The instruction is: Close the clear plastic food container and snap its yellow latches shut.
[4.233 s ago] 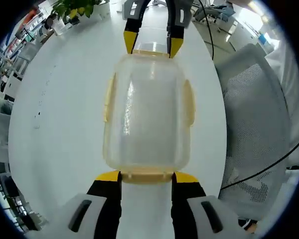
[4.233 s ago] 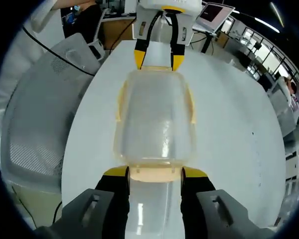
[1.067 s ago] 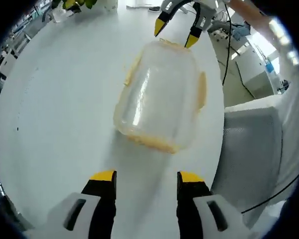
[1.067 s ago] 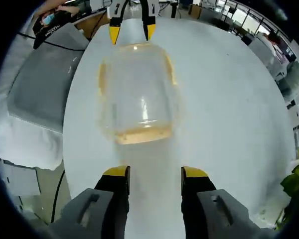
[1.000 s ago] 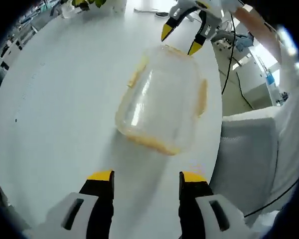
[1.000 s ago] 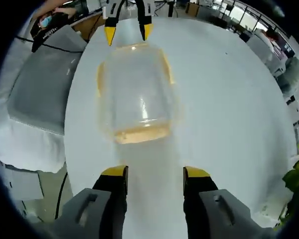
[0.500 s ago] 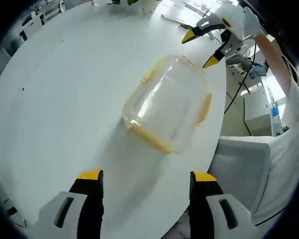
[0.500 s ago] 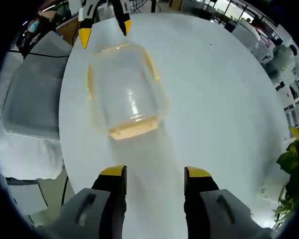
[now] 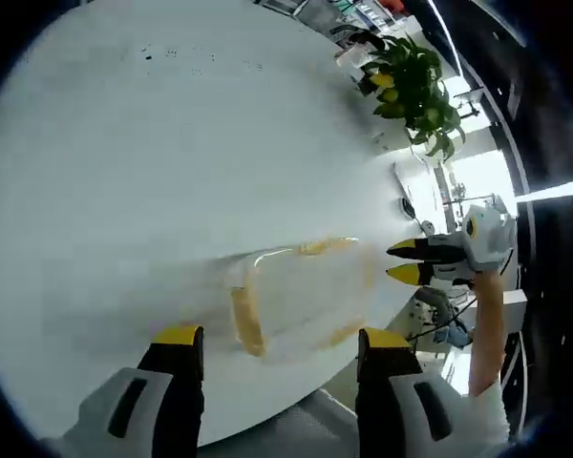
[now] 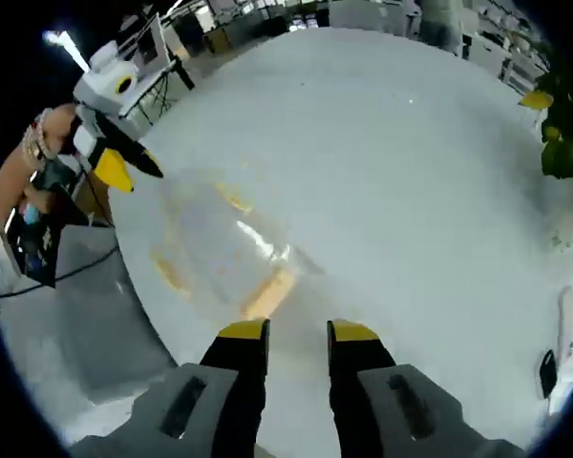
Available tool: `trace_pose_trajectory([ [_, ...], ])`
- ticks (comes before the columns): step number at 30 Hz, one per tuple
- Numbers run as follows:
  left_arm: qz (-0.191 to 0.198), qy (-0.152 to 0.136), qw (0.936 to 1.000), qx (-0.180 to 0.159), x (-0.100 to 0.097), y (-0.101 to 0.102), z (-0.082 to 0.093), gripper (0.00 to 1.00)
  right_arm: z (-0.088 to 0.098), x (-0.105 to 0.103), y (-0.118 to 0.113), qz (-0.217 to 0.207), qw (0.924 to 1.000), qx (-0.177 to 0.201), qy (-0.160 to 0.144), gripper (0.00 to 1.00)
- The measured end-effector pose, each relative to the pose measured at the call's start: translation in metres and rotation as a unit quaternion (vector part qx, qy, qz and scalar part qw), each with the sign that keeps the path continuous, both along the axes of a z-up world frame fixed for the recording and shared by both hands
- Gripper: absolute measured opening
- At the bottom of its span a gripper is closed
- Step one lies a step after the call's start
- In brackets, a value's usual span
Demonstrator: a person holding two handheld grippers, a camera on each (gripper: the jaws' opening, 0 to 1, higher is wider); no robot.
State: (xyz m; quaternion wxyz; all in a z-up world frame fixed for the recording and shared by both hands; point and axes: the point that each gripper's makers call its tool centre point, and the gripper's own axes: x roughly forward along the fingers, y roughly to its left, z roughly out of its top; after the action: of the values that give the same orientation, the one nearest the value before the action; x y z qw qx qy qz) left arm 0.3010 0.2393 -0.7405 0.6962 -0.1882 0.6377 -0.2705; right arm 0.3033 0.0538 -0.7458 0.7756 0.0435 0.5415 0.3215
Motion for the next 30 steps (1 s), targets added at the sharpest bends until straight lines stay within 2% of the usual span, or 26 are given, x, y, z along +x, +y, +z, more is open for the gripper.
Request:
trace_pose_trajectory([
  [2,0.004,0.002,1.0000,0.001,0.000,-0.003,-0.003,0.59,0.005,-0.005,0.009,-0.031,0.9982,0.039,0.032,0.36],
  [3,0.003,0.001,1.0000,0.001,-0.001,-0.004,-0.003,0.59,0.005,-0.006,0.011,-0.040,0.9972,0.047,0.042,0.34],
  [5,0.004,-0.005,1.0000,0.003,-0.003,-0.009,-0.005,0.60,-0.001,-0.009,0.011,-0.060,0.9949,0.047,0.066,0.23],
  [6,0.006,-0.004,1.0000,0.006,-0.003,-0.010,-0.007,0.61,-0.004,-0.010,0.012,-0.062,0.9945,0.045,0.070,0.13],
  [7,0.007,-0.004,0.9999,0.011,-0.003,-0.011,-0.010,0.61,-0.006,-0.010,0.012,-0.061,0.9947,0.046,0.069,0.09],
  [8,0.006,0.002,0.9999,0.013,-0.005,-0.012,-0.013,0.61,-0.008,-0.010,0.015,-0.078,0.9921,0.057,0.079,0.08],
  [11,0.015,0.006,0.9998,0.009,-0.005,-0.015,-0.016,0.60,-0.014,-0.009,0.019,-0.100,0.9880,0.070,0.094,0.18],
  [14,0.032,0.013,0.9994,0.005,-0.005,-0.020,-0.021,0.60,-0.020,-0.016,0.024,-0.098,0.9879,0.066,0.100,0.16],
  [16,0.027,0.016,0.9994,0.010,-0.008,-0.023,-0.024,0.58,-0.025,-0.016,0.025,-0.102,0.9874,0.062,0.104,0.17],
  [19,0.023,0.017,0.9995,0.010,0.002,-0.022,-0.028,0.58,-0.031,-0.021,0.025,-0.103,0.9865,0.054,0.116,0.19],
  [21,0.018,0.018,0.9996,0.009,-0.001,-0.027,-0.029,0.58,-0.034,-0.022,0.023,-0.101,0.9874,0.043,0.114,0.16],
  [25,0.010,0.015,0.9995,0.025,0.000,-0.023,-0.031,0.56,-0.034,-0.016,0.023,-0.106,0.9869,0.043,0.114,0.17],
  [27,0.013,0.018,0.9995,0.022,0.000,-0.022,-0.031,0.55,-0.033,-0.020,0.024,-0.082,0.9920,0.034,0.090,0.17],
  [30,0.022,0.019,0.9994,0.021,0.004,-0.020,-0.030,0.53,-0.031,-0.020,0.024,-0.066,0.9948,0.016,0.076,0.16],
])
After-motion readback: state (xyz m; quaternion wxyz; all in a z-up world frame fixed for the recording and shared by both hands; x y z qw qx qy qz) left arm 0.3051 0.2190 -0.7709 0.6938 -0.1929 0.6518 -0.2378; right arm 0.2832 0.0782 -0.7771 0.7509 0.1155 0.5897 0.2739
